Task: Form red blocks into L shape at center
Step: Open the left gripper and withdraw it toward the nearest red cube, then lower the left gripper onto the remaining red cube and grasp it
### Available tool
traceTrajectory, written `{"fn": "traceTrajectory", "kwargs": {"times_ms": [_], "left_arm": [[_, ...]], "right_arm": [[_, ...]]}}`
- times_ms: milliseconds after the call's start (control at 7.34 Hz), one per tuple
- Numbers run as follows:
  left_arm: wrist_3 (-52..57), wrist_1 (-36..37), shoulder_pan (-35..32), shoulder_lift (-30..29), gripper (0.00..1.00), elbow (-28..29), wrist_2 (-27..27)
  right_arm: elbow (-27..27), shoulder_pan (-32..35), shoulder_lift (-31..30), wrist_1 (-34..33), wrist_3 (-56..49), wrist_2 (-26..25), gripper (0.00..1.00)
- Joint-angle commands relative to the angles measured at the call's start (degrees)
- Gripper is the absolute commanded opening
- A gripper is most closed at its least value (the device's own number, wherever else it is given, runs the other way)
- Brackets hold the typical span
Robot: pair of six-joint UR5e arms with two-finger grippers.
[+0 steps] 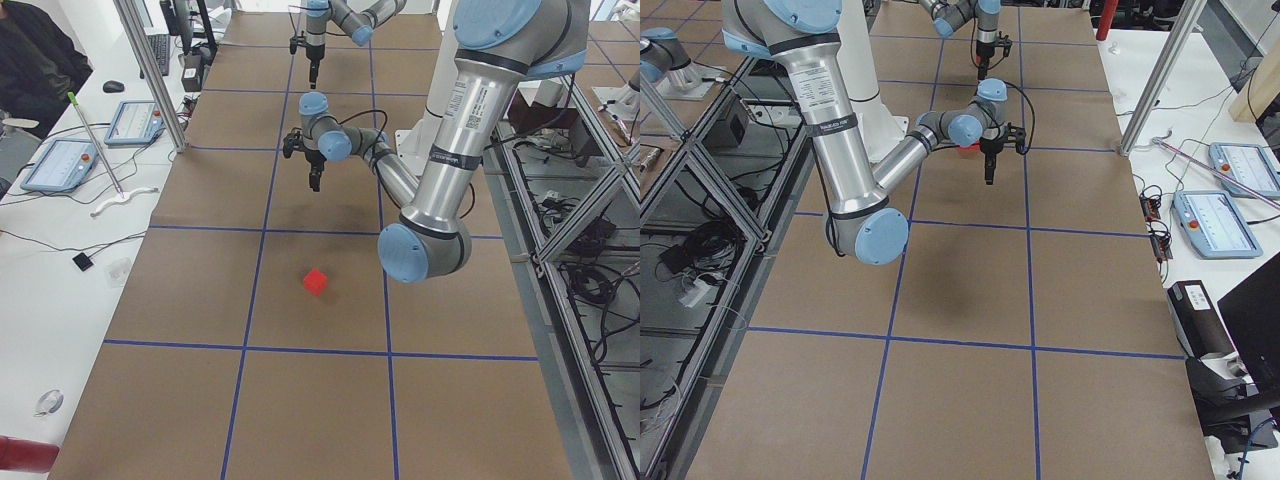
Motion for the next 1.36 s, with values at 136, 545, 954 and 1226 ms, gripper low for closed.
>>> {"fn": "traceTrajectory", "kwargs": {"times_ms": [136, 545, 954, 1226], "left_arm": [[24.9, -4.2, -10.3, 17.3, 1.0, -2.6, -0.2], [38.5, -7.0, -11.5, 18.0, 0.99, 2.4, -3.9], [40.0, -8.3, -11.2, 18.7, 0.99, 6.3, -4.8], [39.5, -8.4, -11.1, 17.6, 0.99, 8.9, -4.8]], "right_arm": [[0.1, 0.0, 0.0, 0.0, 0.1, -0.1, 0.99], [0.0, 0.0, 0.0, 0.0, 0.1, -0.2, 0.99], [0.0, -0.1, 0.0, 0.0, 0.2, -0.2, 0.99], [0.2, -0.1, 0.1, 0.0, 0.6, -0.2, 0.99]]}}
